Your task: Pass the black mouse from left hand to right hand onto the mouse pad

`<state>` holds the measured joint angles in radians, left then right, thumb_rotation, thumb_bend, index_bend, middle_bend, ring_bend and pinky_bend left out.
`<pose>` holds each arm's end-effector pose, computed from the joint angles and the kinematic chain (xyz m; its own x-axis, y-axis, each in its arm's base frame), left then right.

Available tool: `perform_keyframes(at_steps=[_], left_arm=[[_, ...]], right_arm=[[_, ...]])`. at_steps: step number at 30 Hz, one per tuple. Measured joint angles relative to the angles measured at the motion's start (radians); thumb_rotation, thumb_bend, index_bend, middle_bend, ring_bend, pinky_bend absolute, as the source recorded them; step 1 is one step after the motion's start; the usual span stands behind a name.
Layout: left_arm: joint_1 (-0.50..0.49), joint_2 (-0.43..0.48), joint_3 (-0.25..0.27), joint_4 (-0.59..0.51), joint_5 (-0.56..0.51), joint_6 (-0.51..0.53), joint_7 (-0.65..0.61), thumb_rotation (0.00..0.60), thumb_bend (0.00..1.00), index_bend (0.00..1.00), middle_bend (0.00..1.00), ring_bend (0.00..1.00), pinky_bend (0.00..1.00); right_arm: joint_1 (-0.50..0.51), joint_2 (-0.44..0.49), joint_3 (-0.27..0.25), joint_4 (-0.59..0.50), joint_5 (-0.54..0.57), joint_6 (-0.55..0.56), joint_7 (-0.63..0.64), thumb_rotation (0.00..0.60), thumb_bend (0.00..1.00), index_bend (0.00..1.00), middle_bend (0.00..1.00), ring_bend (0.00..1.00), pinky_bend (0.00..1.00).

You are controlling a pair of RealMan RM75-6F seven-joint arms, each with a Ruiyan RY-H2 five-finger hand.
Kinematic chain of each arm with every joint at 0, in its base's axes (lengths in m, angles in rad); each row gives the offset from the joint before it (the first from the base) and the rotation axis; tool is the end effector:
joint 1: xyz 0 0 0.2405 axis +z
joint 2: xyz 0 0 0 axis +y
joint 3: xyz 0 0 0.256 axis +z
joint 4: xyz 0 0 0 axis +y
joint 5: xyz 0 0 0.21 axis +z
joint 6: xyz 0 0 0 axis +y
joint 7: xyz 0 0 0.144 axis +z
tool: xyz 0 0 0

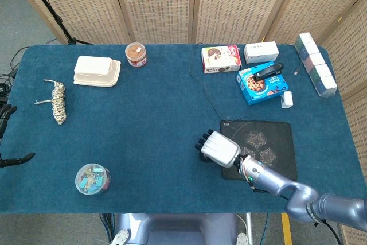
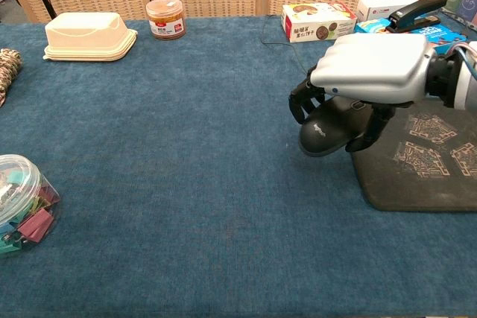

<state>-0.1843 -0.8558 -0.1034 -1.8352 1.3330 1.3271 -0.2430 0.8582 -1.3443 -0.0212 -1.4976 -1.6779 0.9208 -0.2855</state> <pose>-0.2847 0.2162 0.2139 0.1714 0.0535 0.9838 0.9831 0.0560 -0.1743 -0.1317 -0.3171 0.0082 0.7852 0.0480 0.6174 -0.3317 -0.8093 0.4848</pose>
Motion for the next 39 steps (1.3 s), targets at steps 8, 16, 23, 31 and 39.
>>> perform_keyframes(at_steps=[8, 16, 23, 31, 39], left_arm=[[-0.017, -0.021, -0.008, -0.007, -0.039, -0.023, 0.066, 0.6, 0.04, 0.0, 0.0, 0.0, 0.0], [-0.033, -0.042, -0.019, -0.013, -0.086, -0.043, 0.134, 0.6, 0.04, 0.0, 0.0, 0.0, 0.0], [-0.038, -0.059, -0.022, -0.031, -0.105, -0.037, 0.193, 0.6, 0.04, 0.0, 0.0, 0.0, 0.0], [-0.044, -0.074, -0.027, -0.037, -0.125, -0.037, 0.23, 0.6, 0.04, 0.0, 0.0, 0.0, 0.0], [-0.044, -0.078, -0.026, -0.036, -0.124, -0.04, 0.239, 0.6, 0.04, 0.0, 0.0, 0.0, 0.0]], right_arm=[[0.031, 0.036, -0.08, 0.169, -0.153, 0.025, 0.118, 0.6, 0.73, 0.52, 0.51, 0.41, 0.43], [0.048, 0.128, -0.16, 0.286, -0.244, 0.085, 0.291, 0.6, 0.8, 0.52, 0.52, 0.41, 0.43], [0.037, 0.182, -0.199, 0.325, -0.259, 0.118, 0.391, 0.6, 0.8, 0.52, 0.52, 0.41, 0.43], [0.006, 0.182, -0.227, 0.352, -0.27, 0.15, 0.446, 0.6, 0.8, 0.52, 0.52, 0.41, 0.43], [-0.018, 0.141, -0.249, 0.399, -0.28, 0.145, 0.463, 0.6, 0.8, 0.52, 0.52, 0.4, 0.43]])
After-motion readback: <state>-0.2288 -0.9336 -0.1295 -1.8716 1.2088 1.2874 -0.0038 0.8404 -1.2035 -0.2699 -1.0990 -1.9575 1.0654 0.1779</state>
